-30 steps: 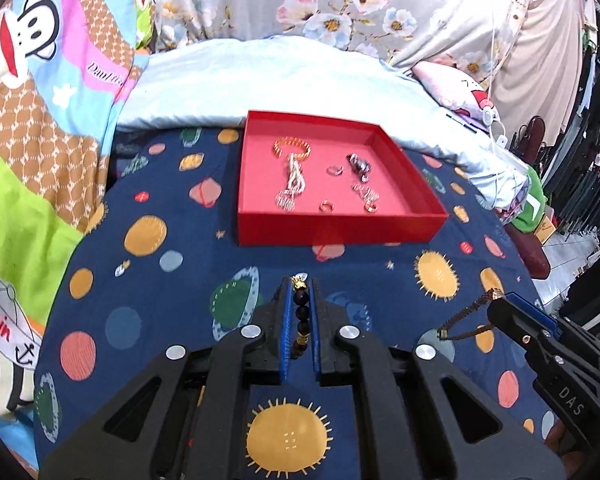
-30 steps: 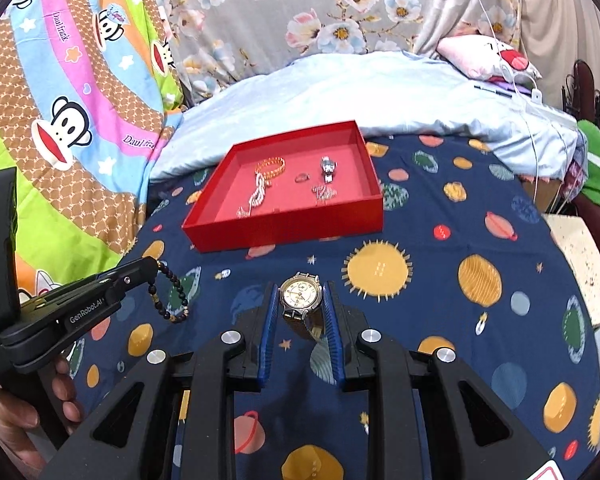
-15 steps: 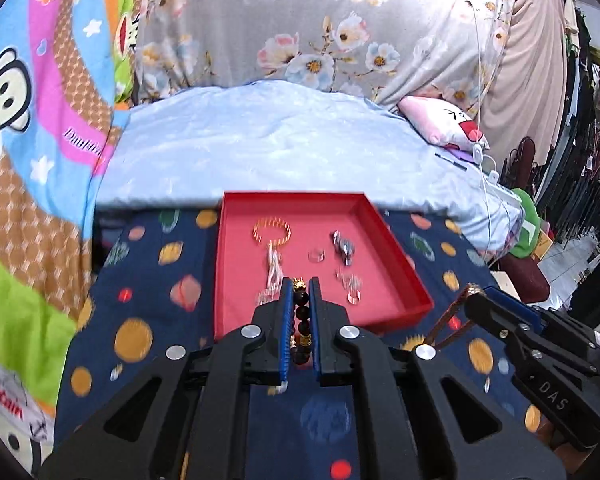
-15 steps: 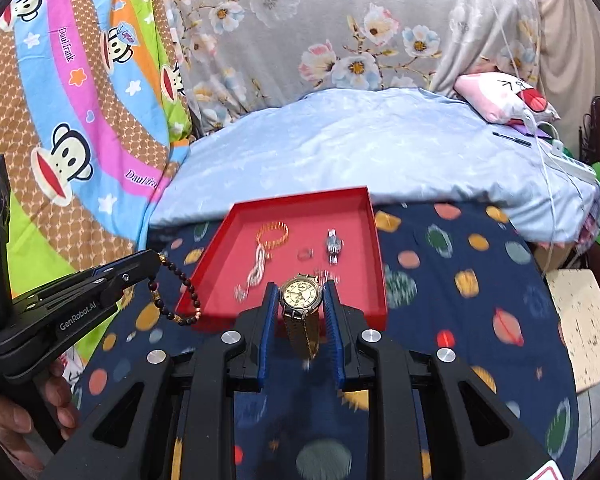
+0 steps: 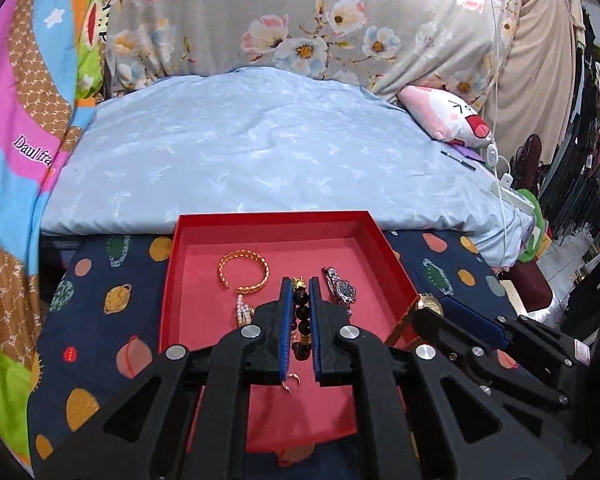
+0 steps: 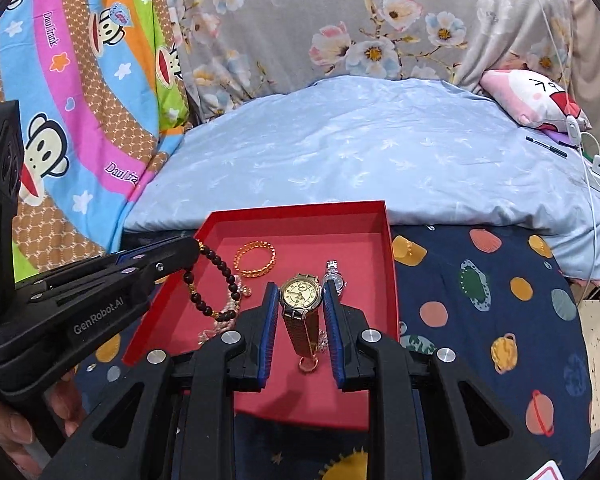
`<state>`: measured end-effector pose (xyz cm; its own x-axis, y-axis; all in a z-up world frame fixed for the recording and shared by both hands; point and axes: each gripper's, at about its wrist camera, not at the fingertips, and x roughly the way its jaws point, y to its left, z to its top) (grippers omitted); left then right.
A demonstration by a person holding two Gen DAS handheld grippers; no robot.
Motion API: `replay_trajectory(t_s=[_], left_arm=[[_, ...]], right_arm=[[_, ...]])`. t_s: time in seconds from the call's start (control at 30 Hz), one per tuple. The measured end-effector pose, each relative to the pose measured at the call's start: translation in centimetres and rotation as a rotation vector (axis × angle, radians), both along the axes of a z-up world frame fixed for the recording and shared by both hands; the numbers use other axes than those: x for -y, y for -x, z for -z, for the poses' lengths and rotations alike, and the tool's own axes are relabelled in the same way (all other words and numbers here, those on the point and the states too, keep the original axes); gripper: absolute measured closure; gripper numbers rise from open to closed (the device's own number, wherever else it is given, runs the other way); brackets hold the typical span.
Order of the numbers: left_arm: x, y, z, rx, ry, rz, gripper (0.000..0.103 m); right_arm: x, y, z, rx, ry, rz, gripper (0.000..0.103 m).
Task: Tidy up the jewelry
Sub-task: 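Carry the bracelet and watch into the red tray and open both tools, then withdraw both tools from the red tray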
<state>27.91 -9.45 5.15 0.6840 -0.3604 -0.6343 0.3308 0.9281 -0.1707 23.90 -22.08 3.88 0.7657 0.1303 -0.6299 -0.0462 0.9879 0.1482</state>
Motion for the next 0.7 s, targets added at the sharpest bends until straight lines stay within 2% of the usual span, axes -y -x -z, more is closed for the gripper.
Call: replay_trajectory(t_s=[0.27,0.37,0.4,0.43,0.5,0.53,0.63,0.7], left_arm=[[1.6,-3.0,3.2,-0.043,-0.026,-0.009,0.096],[1.6,-3.4,4.0,-0.053,-0.028,-0.022,0.095],[1.6,-3.5,4.1,-0.053,-0.028,-0.026,0.090],[1.6,-3.5,4.2,-0.049,-0.032,-0.037,0.077],[1.4,-3.3,4.2,-0.037,-0.040,-0.059,0.057],[1.2,-3.0,4.0,-0.030,-0.044,-0.071,0.054],[0.4,-2.3,3.4,-0.027,-0.041,-0.082,0.054],[-0.5,-1.4,2.8,-0.022,-0.043,-0.094,0.053]], right_arm=[[1.2,-2.8,3.7,-0.067,0.001,0.017,0.082],[1.3,-2.8,4.1,-0.062,0.013,0.019,0.082],[1.3,-2.6,4.1,-0.053,0.016,0.024,0.080],[1.4,-2.5,4.0,-0.049,0.019,0.029,0.079],[1.6,-2.0,3.6,-0.039,0.021,0.038,0.079],[1.7,-1.6,3.3,-0.037,0.021,0.041,0.079],[1.9,-0.4,2.7,-0.031,0.025,0.050,0.077],[1.9,0.8,2.1,-0.024,0.029,0.057,0.071]])
